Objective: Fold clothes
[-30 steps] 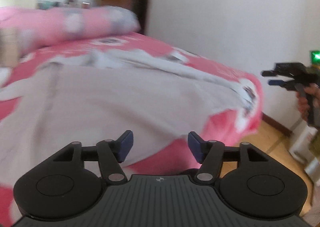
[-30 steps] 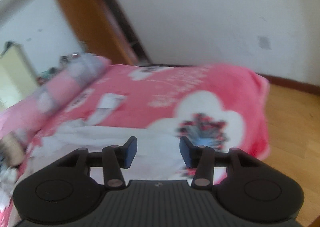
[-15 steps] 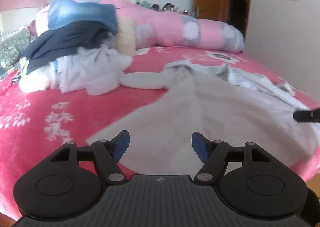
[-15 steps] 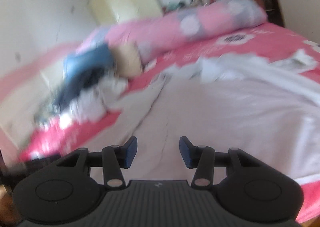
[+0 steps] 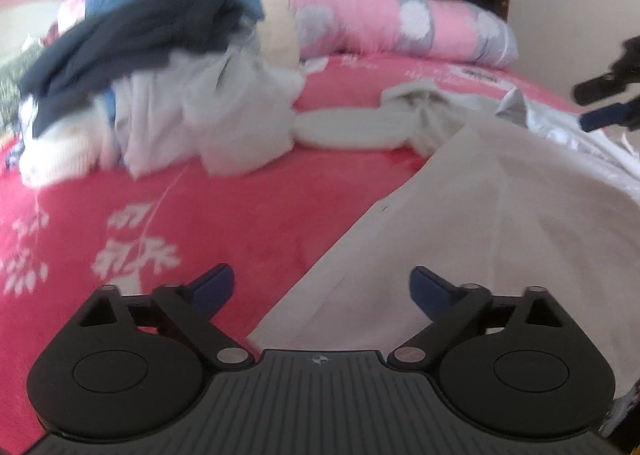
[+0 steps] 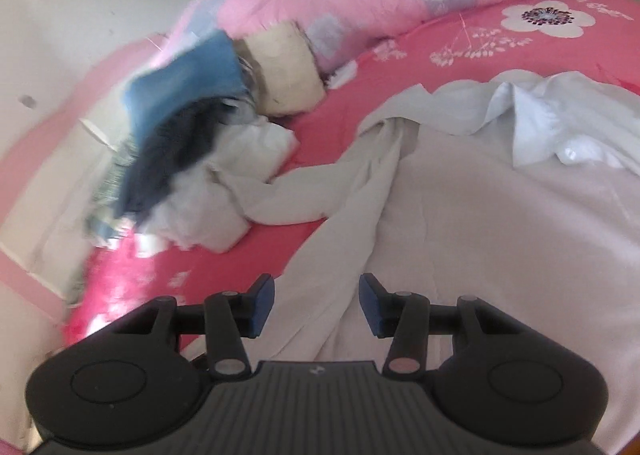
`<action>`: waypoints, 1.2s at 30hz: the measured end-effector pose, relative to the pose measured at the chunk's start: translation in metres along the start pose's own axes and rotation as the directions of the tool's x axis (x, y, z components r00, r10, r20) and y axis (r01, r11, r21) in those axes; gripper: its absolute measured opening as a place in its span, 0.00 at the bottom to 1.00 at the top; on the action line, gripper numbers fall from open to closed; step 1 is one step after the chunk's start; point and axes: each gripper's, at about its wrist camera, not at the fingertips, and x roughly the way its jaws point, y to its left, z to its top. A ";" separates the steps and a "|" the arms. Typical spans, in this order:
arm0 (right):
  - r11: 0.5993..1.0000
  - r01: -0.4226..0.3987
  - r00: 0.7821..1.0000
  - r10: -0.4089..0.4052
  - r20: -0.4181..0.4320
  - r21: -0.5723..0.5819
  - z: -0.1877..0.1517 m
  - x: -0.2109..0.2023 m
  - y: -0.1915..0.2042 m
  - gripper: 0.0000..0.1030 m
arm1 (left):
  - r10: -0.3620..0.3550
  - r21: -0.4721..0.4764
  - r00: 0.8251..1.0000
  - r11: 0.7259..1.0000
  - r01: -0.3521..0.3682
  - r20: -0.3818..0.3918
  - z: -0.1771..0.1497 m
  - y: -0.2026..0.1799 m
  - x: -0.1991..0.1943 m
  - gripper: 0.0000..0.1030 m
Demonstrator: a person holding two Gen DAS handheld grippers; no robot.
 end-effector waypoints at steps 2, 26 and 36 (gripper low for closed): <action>1.000 0.004 1.000 -0.004 -0.023 0.023 0.006 0.026 -0.005 0.48 | -0.003 -0.010 1.000 1.000 0.003 -0.025 -0.004 0.008 0.008 0.71; 0.967 0.073 0.995 -0.053 -0.087 0.244 0.085 0.135 -0.078 0.48 | 0.268 -0.288 0.933 0.937 -0.195 0.239 -0.043 0.035 -0.099 0.01; 0.959 0.279 0.960 -0.279 0.000 0.047 0.197 0.208 -0.079 0.35 | 0.319 -0.238 0.929 0.933 -0.272 0.189 -0.065 0.031 -0.078 0.01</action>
